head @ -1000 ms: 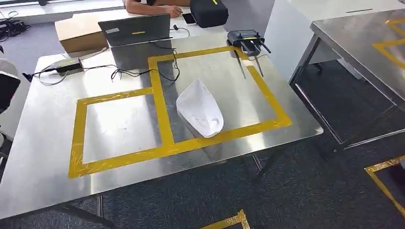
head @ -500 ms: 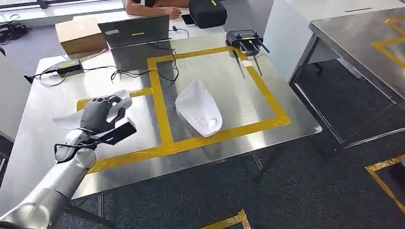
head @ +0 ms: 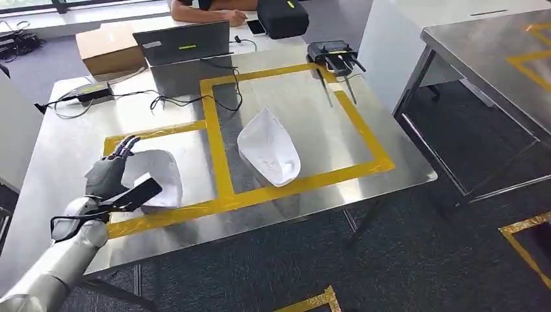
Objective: Take the parts from the cabinet and place them on the table.
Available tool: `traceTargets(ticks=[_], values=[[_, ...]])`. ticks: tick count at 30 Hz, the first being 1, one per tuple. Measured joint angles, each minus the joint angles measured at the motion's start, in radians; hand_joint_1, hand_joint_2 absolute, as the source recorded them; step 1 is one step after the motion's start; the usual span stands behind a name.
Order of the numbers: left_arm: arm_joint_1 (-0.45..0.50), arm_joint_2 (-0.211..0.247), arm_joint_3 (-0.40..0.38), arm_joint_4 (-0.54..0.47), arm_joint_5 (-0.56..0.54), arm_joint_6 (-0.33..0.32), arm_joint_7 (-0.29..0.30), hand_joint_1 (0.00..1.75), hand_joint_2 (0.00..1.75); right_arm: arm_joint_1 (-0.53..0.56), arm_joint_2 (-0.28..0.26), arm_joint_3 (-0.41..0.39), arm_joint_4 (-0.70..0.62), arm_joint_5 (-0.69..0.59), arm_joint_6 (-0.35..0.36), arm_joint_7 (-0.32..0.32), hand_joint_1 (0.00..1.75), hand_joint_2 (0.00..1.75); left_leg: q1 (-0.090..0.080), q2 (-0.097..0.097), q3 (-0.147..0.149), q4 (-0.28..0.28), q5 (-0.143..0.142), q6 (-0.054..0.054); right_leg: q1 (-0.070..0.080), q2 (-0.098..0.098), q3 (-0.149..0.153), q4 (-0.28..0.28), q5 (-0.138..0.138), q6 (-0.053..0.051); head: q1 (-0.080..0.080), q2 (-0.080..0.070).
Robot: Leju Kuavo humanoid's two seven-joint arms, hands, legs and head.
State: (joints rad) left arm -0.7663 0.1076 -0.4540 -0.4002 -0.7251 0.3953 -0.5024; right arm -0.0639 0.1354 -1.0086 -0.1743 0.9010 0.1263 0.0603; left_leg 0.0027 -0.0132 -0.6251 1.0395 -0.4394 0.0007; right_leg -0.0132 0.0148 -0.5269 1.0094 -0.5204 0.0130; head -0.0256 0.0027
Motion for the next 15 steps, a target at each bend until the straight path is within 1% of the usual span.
traceTargets(ticks=[2, 3, 4, 5, 6, 7, 8, 9, 10, 11, 12, 13, 14, 15], values=[[0.002, 0.013, 0.000, -0.015, 0.018, 0.050, 0.002, 0.00, 0.00, 0.000, -0.001, 0.000, 0.000, 0.000, -0.005, -0.001, 0.00, 0.00, -0.001, 0.000, -0.001, 0.001, -0.001, 0.001, 0.000, 0.000, 0.000, -0.001, 0.001, 0.001, 0.000, 0.000], [0.004, 0.019, 0.000, -0.028, 0.031, 0.081, -0.005, 0.00, 0.00, 0.000, -0.001, 0.000, 0.000, 0.000, -0.006, -0.003, 0.00, 0.00, -0.007, 0.000, -0.002, 0.005, -0.004, 0.007, -0.007, 0.000, 0.001, -0.005, 0.002, 0.007, -0.001, 0.000], [0.005, 0.025, 0.002, -0.047, 0.043, 0.110, -0.013, 0.00, 0.00, 0.000, -0.001, 0.000, 0.000, 0.000, -0.006, -0.005, 0.00, 0.00, -0.007, 0.000, -0.001, 0.006, -0.001, 0.009, -0.006, 0.000, 0.002, -0.005, 0.006, 0.012, 0.000, 0.000], [0.005, 0.032, 0.003, -0.064, 0.051, 0.126, -0.013, 0.00, 0.00, 0.000, -0.001, 0.000, 0.000, 0.000, -0.007, -0.005, 0.00, 0.00, -0.007, 0.000, -0.001, 0.005, 0.000, 0.010, -0.007, 0.001, 0.002, -0.006, 0.006, 0.013, 0.000, 0.000], [0.005, 0.038, 0.003, -0.080, 0.056, 0.141, -0.014, 0.00, 0.00, 0.000, -0.001, 0.000, 0.000, 0.000, -0.007, -0.005, 0.00, 0.00, -0.005, 0.000, 0.000, -0.002, 0.004, 0.015, -0.005, 0.002, 0.002, -0.005, 0.007, 0.016, 0.000, 0.000], [0.010, 0.042, 0.004, -0.104, 0.063, 0.162, -0.014, 0.00, 0.00, 0.000, -0.003, 0.000, 0.000, 0.003, -0.008, -0.004, 0.00, 0.00, 0.005, 0.006, 0.006, -0.015, 0.012, 0.021, -0.007, 0.000, 0.000, 0.006, -0.006, 0.015, 0.000, 0.000], [0.019, 0.048, 0.004, -0.136, 0.064, 0.182, -0.012, 0.00, 0.00, 0.000, -0.006, 0.000, 0.000, 0.005, -0.010, -0.005, 0.00, 0.00, 0.004, 0.007, 0.007, -0.022, 0.016, 0.024, -0.003, -0.004, -0.018, 0.042, -0.036, 0.015, 0.002, 0.000], [0.037, 0.061, 0.007, -0.188, 0.064, 0.203, -0.005, 0.00, 0.00, -0.001, -0.006, 0.000, 0.000, 0.006, -0.011, -0.005, 0.00, 0.00, 0.004, 0.010, 0.005, -0.022, 0.019, 0.028, -0.003, -0.005, -0.053, 0.114, -0.079, 0.016, 0.004, 0.000], [0.061, 0.077, 0.012, -0.248, 0.063, 0.221, 0.002, 0.00, 0.00, 0.000, -0.007, 0.000, 0.000, 0.006, -0.012, -0.005, 0.00, 0.00, 0.004, 0.014, 0.003, -0.021, 0.019, 0.028, -0.003, -0.006, -0.091, 0.198, -0.118, 0.016, 0.003, 0.000], [0.081, 0.087, 0.015, -0.299, 0.056, 0.237, 0.013, 0.00, 0.00, 0.001, -0.008, 0.000, 0.000, 0.006, -0.012, -0.005, 0.00, 0.00, 0.003, 0.015, 0.001, -0.020, 0.019, 0.028, -0.004, -0.006, -0.123, 0.269, -0.143, 0.016, 0.003, 0.000], [0.098, 0.094, 0.016, -0.344, 0.041, 0.256, 0.021, 0.00, 0.00, 0.003, -0.010, 0.000, 0.000, 0.006, -0.012, -0.005, 0.00, 0.00, 0.003, 0.017, -0.002, -0.018, 0.020, 0.027, -0.004, -0.007, -0.138, 0.302, -0.146, 0.016, 0.004, 0.000], [0.118, 0.102, 0.018, -0.386, 0.023, 0.274, 0.029, 0.00, 0.00, 0.005, -0.011, 0.000, 0.000, 0.006, -0.014, -0.008, 0.00, 0.00, 0.003, 0.017, -0.005, -0.015, 0.021, 0.025, -0.004, -0.007, -0.132, 0.291, -0.127, 0.016, 0.004, 0.000], [0.143, 0.111, 0.025, -0.436, 0.004, 0.289, 0.033, 0.00, 0.00, 0.004, -0.014, 0.000, 0.000, 0.006, -0.017, -0.013, 0.00, 0.00, 0.004, 0.017, -0.008, -0.011, 0.022, 0.023, -0.006, -0.009, -0.105, 0.235, -0.090, 0.014, 0.004, 0.000], [0.169, 0.117, 0.033, -0.487, -0.022, 0.298, 0.033, 0.00, 0.00, 0.004, -0.017, 0.000, 0.000, 0.006, -0.023, -0.019, 0.00, 0.00, 0.005, 0.016, -0.013, -0.006, 0.023, 0.019, -0.007, -0.010, -0.061, 0.148, -0.046, 0.013, 0.004, 0.000]])
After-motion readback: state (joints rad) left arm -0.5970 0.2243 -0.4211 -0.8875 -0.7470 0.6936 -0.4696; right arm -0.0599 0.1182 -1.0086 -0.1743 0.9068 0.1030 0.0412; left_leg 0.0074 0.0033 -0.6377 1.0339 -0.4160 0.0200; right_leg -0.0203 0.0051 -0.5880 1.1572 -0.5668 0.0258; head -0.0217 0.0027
